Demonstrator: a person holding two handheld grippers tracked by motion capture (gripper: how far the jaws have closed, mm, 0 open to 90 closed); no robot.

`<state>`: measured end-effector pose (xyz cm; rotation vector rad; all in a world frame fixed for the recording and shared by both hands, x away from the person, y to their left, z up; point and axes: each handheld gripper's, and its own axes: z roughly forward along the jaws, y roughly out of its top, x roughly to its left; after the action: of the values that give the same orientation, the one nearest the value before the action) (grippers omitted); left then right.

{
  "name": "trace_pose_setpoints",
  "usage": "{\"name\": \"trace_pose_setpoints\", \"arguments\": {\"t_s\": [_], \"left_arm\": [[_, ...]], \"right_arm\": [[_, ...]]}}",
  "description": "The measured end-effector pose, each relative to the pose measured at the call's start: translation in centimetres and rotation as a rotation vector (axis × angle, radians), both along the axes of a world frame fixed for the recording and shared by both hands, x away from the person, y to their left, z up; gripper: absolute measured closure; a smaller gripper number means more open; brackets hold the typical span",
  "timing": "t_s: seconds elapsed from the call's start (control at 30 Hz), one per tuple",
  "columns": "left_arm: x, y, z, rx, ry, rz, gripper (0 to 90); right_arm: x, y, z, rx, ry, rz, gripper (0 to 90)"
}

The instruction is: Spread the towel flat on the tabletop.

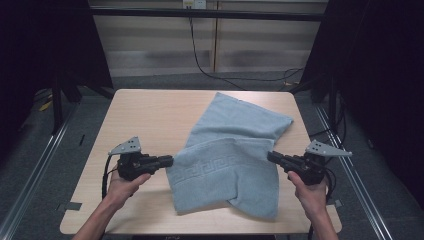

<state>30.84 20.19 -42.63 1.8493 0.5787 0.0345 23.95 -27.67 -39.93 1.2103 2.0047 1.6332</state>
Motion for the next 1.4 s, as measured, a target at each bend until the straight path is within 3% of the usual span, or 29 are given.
{"name": "trace_pose_setpoints", "arguments": {"t_s": [0.07,0.2,0.3,0.4,0.5,0.57,0.67,0.77,0.83,0.9,0.93,0.97,1.07,1.13,1.23,1.4], "left_arm": [[-0.2,0.2,0.4,0.0,-0.009,-0.003,84.0],[-0.7,1.1,2.7,-0.073,-0.052,0.007,84.0],[-0.7,1.5,4.1,-0.093,-0.076,0.026,84.1],[-1.1,1.8,5.4,-0.124,-0.1,0.02,84.2],[-2.1,2.2,5.7,-0.131,-0.113,0.007,84.1],[-3.0,2.6,5.1,-0.091,-0.114,0.005,84.1],[-4.3,2.9,2.8,-0.053,-0.068,-0.002,84.1],[-5.9,3.0,-0.3,-0.003,0.002,-0.044,84.1],[-6.8,3.0,-1.6,0.03,0.024,-0.059,84.0],[-7.7,3.1,-3.0,0.054,0.074,-0.09,83.9],[-8.0,3.0,-3.6,0.07,0.098,-0.102,83.9],[-8.3,2.9,-4.0,0.087,0.112,-0.112,83.8],[-9.0,2.8,-5.0,0.12,0.143,-0.134,83.2],[-9.8,3.0,-5.3,0.115,0.16,-0.167,81.5],[-9.7,3.3,-4.8,0.077,0.152,-0.184,78.4],[-6.9,2.6,-3.1,0.043,0.11,-0.161,71.2]], "right_arm": [[-0.7,0.0,1.1,0.01,-0.027,0.013,88.5],[-1.5,0.5,2.7,0.01,-0.062,0.029,88.6],[-2.0,0.7,4.3,-0.011,-0.094,0.038,88.5],[-2.4,0.0,6.0,0.024,-0.133,0.037,88.6],[-3.0,0.1,6.5,0.008,-0.14,0.045,88.6],[-3.8,0.4,6.1,-0.02,-0.138,0.056,88.5],[-4.9,0.5,4.2,-0.053,-0.1,0.069,88.4],[-6.2,0.6,1.2,-0.084,-0.017,0.097,88.4],[-7.2,0.8,-0.8,-0.094,0.032,0.133,88.3],[-8.2,0.8,-2.7,-0.107,0.09,0.155,88.1],[-8.7,0.9,-4.0,-0.1,0.135,0.181,87.9],[-9.1,1.0,-5.0,-0.13,0.171,0.195,87.8],[-10.2,1.0,-7.0,-0.139,0.235,0.222,84.0],[-10.4,1.0,-7.2,-0.153,0.24,0.233,75.9],[-9.9,0.5,-5.8,-0.139,0.211,0.221,66.9],[-7.3,-0.3,-3.5,-0.099,0.147,0.175,67.0]]}}
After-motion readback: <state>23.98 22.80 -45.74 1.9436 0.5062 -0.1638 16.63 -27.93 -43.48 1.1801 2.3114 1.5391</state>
